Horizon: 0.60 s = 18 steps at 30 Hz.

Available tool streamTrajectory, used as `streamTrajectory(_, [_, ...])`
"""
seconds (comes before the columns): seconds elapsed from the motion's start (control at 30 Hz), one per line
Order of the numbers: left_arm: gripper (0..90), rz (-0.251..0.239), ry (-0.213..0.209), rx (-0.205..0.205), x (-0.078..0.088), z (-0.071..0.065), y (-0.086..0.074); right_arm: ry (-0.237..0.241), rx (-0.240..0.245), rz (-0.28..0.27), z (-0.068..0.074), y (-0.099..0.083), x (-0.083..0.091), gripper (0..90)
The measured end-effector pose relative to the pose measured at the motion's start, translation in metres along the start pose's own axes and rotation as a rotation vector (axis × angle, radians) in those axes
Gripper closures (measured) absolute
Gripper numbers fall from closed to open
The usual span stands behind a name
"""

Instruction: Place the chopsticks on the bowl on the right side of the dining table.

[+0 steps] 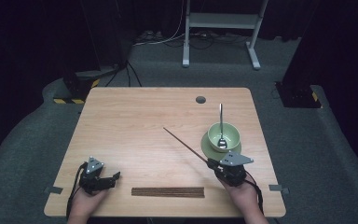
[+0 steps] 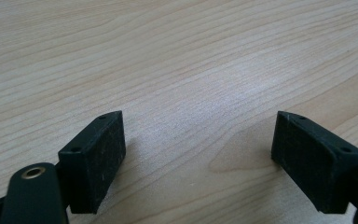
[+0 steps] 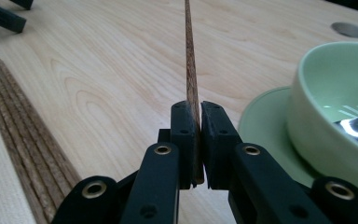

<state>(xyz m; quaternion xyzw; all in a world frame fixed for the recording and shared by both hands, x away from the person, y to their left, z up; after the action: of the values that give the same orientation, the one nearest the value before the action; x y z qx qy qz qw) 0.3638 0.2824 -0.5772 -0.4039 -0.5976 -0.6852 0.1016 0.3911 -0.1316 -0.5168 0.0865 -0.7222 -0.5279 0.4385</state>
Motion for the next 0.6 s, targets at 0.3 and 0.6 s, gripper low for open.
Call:
streamTrajectory(0.3, [17.9, -0.001, -0.001, -0.007, 0.001, -0.001, 0.0, -0.06, -0.017, -0.015, -0.016, 0.015, 0.011, 83.8])
streamTrajectory(0.6, [18.1, -0.001, -0.008, -0.007, 0.0, -0.001, 0.0, -0.14, -0.053, -0.006, -0.047, 0.03, 0.015, 83.8])
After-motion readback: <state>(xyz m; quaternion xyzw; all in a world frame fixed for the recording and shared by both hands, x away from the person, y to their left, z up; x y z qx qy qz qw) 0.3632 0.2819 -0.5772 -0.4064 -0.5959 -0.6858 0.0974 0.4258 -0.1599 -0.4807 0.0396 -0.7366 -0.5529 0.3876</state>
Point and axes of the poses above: each handheld gripper's, and its own axes: x roughly backward along the jaws, y roughly out of its top, z roughly to its left, the point moved 7 cm from there along -x, roughly forward along the jaws, and after that the axes turned 3 degrees about -y, right-handed, at the moved point
